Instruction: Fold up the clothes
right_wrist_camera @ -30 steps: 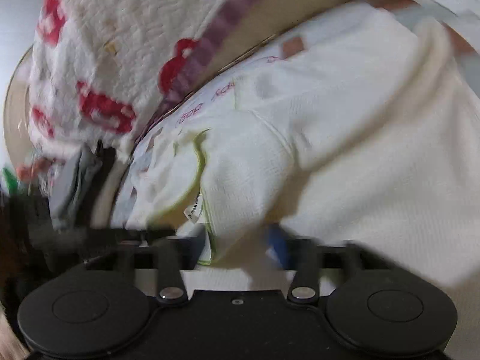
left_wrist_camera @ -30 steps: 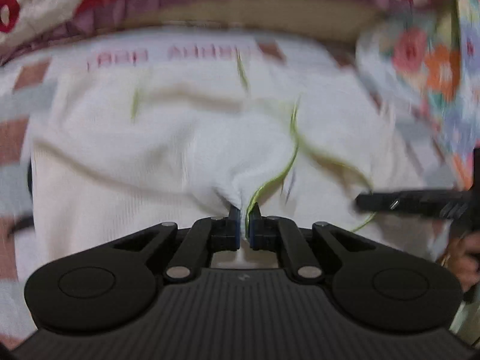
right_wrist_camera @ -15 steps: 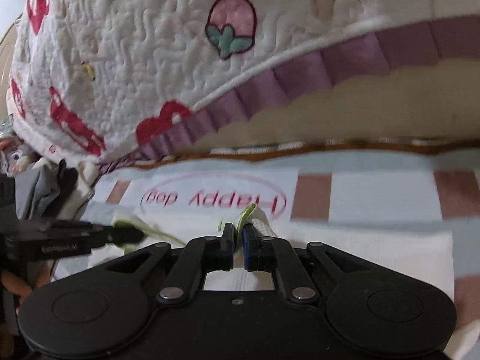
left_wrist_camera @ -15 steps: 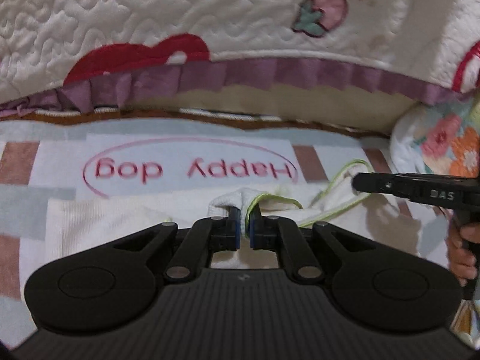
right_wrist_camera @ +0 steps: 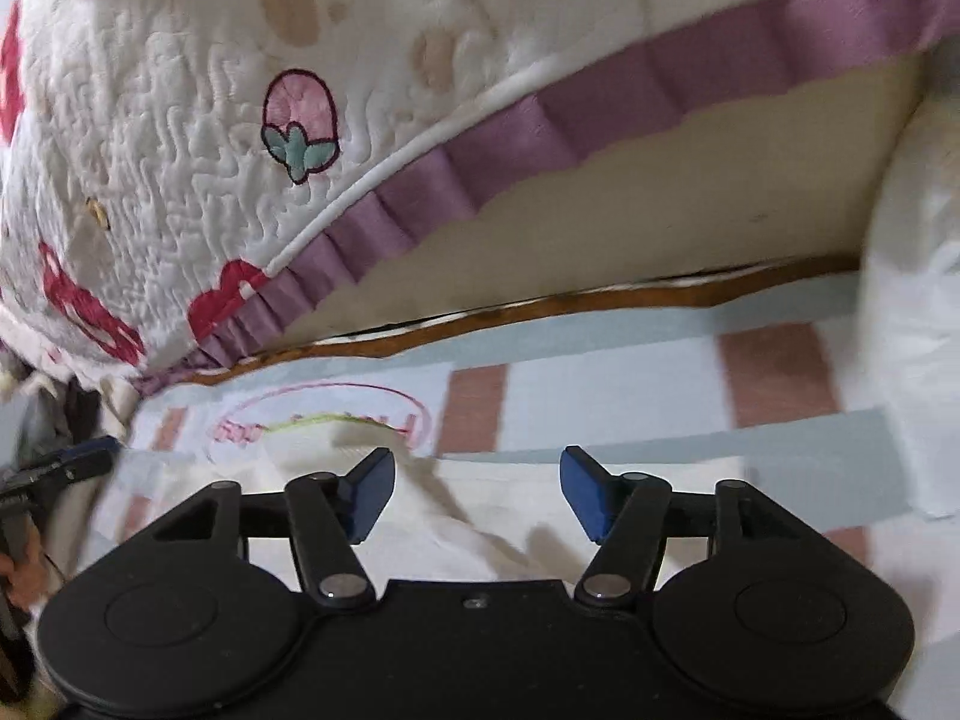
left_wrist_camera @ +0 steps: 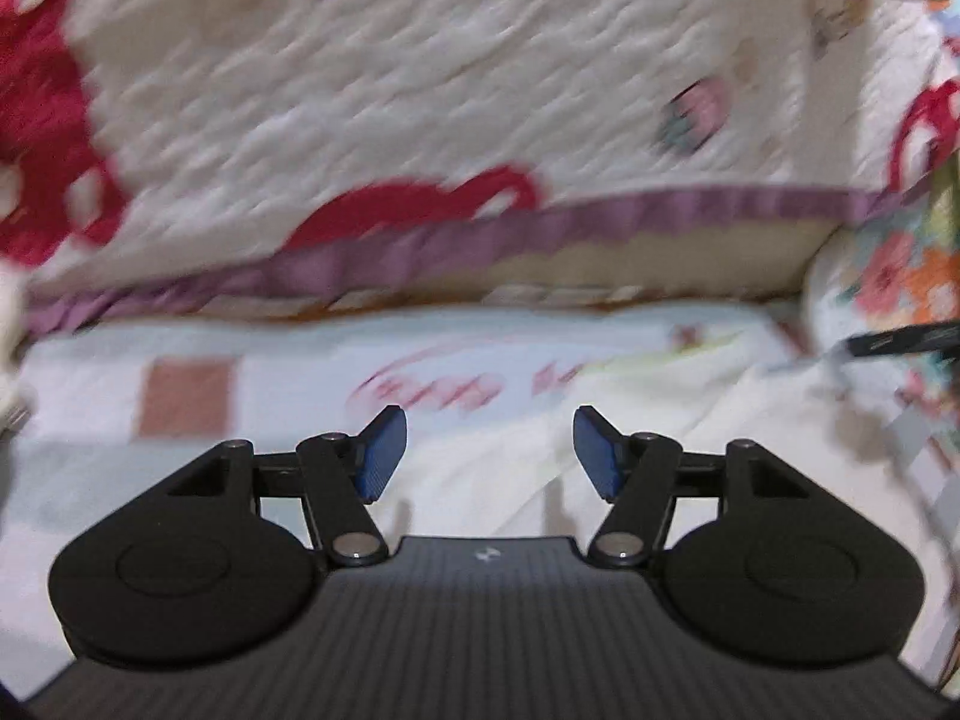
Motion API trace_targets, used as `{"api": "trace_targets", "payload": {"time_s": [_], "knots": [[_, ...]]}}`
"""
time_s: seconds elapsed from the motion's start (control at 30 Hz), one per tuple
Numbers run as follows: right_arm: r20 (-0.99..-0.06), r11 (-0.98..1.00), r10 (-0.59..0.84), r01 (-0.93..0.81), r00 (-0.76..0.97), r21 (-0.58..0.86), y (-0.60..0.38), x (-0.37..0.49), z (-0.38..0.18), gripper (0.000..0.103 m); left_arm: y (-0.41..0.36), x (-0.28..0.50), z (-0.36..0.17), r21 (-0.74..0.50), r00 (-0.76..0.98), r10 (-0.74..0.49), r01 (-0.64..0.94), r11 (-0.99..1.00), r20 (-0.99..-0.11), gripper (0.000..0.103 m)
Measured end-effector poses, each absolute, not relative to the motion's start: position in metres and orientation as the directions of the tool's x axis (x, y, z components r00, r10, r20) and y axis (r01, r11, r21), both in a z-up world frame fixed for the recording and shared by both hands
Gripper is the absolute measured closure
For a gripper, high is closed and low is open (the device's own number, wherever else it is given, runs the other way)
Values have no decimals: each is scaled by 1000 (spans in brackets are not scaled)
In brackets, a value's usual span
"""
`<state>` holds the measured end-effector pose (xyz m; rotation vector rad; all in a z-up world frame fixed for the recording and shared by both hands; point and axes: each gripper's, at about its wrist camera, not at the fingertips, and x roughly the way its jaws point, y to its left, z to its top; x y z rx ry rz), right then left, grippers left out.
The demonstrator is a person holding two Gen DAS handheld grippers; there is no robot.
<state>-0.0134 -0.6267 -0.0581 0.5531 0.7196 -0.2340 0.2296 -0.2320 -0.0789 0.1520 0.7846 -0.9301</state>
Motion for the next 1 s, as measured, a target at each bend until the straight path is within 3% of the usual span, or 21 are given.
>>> {"api": "trace_targets", "payload": {"time_s": [0.17,0.27,0.4,0.57,0.77,0.8,0.87,1.0], "knots": [[-657,843,-233,486,717,230,-609,-67,-55,36,-184,238,-115,-218,333,-603,720,659,-725,42],[-653,783,-322,580,686,224,-615,-101,-67,36,-170,242,-129,-279,311,-618,688,670,-722,32],[-670,666,-356,680,651,306,-626,-135,-100,35,-160,248,-143,-383,282,-645,615,690,-710,32],[-622,557,-308,666,720,496,-631,-157,-133,35,-177,235,-138,-310,314,-653,687,658,-689,32],[-614,702,-332,622,716,346,-618,-132,-145,36,-190,229,-144,-283,352,-649,689,668,-675,35],[-607,700,-336,622,720,350,-619,-131,-145,38,-192,228,-146,-283,344,-648,692,664,-679,39],[-604,718,-320,603,730,348,-619,-129,-142,91,-201,221,-147,-196,353,-587,714,672,-728,42],[-589,738,-402,629,701,245,-608,-127,-127,92,-213,207,-142,-67,389,-507,740,670,-769,46]]}}
